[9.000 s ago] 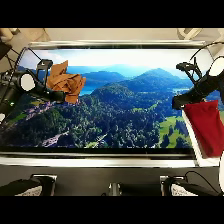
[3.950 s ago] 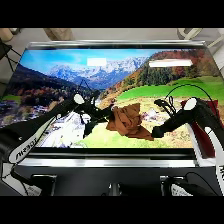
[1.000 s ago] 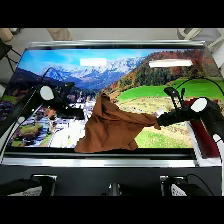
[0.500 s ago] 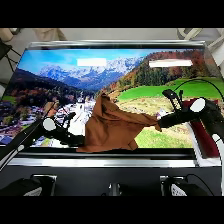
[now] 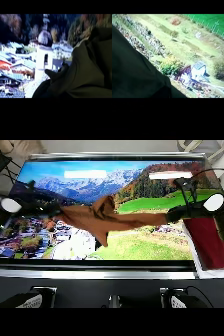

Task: Fold the shirts.

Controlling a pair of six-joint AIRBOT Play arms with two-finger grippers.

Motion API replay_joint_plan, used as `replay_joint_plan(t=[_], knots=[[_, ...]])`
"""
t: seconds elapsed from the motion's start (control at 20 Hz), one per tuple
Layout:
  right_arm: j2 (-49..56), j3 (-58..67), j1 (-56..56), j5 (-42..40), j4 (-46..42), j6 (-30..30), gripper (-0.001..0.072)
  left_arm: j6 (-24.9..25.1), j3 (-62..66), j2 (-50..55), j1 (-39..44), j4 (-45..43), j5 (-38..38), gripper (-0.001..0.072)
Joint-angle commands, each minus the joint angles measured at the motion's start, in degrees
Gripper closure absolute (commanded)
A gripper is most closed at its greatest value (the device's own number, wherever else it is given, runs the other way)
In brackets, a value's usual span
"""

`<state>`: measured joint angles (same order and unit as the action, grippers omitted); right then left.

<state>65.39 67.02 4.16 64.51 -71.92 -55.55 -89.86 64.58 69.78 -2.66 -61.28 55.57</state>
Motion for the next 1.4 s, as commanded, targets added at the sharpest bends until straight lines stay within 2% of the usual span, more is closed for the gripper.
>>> replay_joint_plan(t=[0.0,0.1,0.4,0.55,0.75,0.9,1.0,1.1,1.2,1.25,1.35], knots=[[-1.46,6.34,0.02,0.02,3.02,0.66,0.0692,1.73,10.67,0.20,-5.57,3.32,3.10,0.0683],[-4.42,11.17,0.04,-1.25,2.91,0.98,0.0694,4.02,17.66,-2.05,-5.35,3.48,5.51,0.0683],[-18.12,33.55,0.02,-11.23,-6.45,0.92,0.0694,3.65,49.53,-13.35,-5.60,3.21,4.17,0.0683],[-24.70,36.79,0.02,-11.98,-10.88,-1.07,0.0694,0.61,53.57,-19.28,-5.60,3.19,4.55,0.0683],[-27.52,36.79,0.02,1.49,-12.57,-2.08,0.0694,0.28,50.36,-23.96,-5.60,2.32,5.86,0.0683],[-24.96,36.76,0.02,14.88,-13.44,-2.14,0.0693,0.26,46.71,-23.39,-5.60,0.66,13.38,0.0683],[-20.20,35.74,0.02,27.30,-13.97,-4.04,0.0693,-0.24,39.50,-22.53,-5.27,0.85,17.94,0.0683],[-14.95,31.28,0.02,34.88,-14.25,-4.44,0.0693,-0.15,27.65,-22.08,-3.96,0.85,18.29,0.0683],[-9.86,22.95,0.02,35.28,-14.32,-3.28,0.0693,1.95,13.22,-21.00,-1.73,0.79,14.91,0.0683],[-7.48,18.99,0.02,32.72,-14.32,-3.10,0.0694,3.80,6.34,-19.89,-0.46,0.79,11.41,0.0683],[-1.09,13.77,0.02,23.45,-14.12,-3.15,0.0694,4.20,-4.13,-15.47,1.60,0.90,2.19,0.0683]])
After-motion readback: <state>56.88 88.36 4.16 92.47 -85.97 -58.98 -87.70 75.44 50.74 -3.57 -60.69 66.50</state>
